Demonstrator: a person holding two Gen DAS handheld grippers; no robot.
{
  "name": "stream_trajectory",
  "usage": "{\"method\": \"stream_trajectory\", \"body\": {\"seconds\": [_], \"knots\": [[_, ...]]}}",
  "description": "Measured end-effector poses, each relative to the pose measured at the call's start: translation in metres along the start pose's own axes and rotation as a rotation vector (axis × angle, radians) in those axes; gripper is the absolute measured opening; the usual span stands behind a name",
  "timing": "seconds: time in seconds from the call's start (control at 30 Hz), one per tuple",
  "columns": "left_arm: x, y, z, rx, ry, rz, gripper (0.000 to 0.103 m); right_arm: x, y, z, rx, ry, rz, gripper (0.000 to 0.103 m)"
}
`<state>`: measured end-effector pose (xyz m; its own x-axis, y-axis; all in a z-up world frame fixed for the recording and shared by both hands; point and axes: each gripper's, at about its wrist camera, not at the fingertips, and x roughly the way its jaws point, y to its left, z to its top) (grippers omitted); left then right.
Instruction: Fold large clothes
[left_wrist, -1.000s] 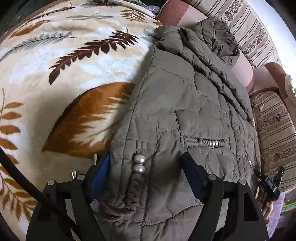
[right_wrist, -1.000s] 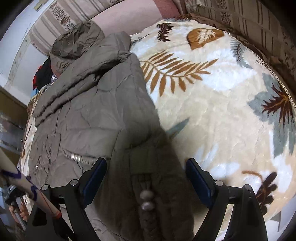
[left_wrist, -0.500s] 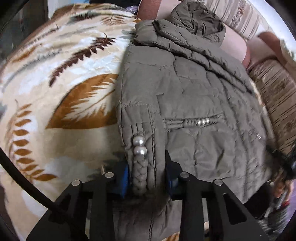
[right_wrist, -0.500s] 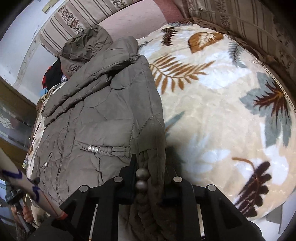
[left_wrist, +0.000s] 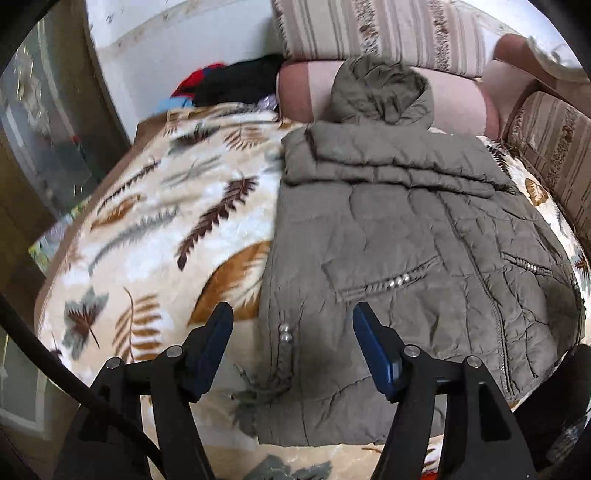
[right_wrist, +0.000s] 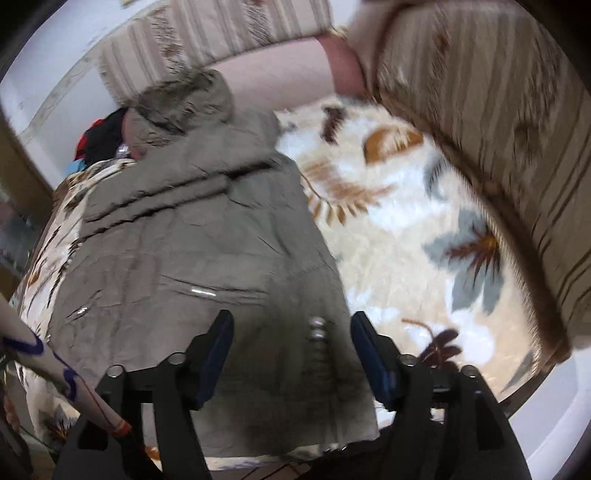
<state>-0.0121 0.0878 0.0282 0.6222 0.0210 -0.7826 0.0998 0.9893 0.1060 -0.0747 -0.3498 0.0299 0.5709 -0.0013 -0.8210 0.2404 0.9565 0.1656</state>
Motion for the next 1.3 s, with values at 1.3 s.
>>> {"method": "stream_trajectory", "body": {"seconds": [1.3], "knots": [[0.129, 0.014, 0.084, -0.113, 0.017, -0.157, 0.068, 0.117, 0.259, 0.333, -0.061, -0.045, 0.077, 0.083]]}}
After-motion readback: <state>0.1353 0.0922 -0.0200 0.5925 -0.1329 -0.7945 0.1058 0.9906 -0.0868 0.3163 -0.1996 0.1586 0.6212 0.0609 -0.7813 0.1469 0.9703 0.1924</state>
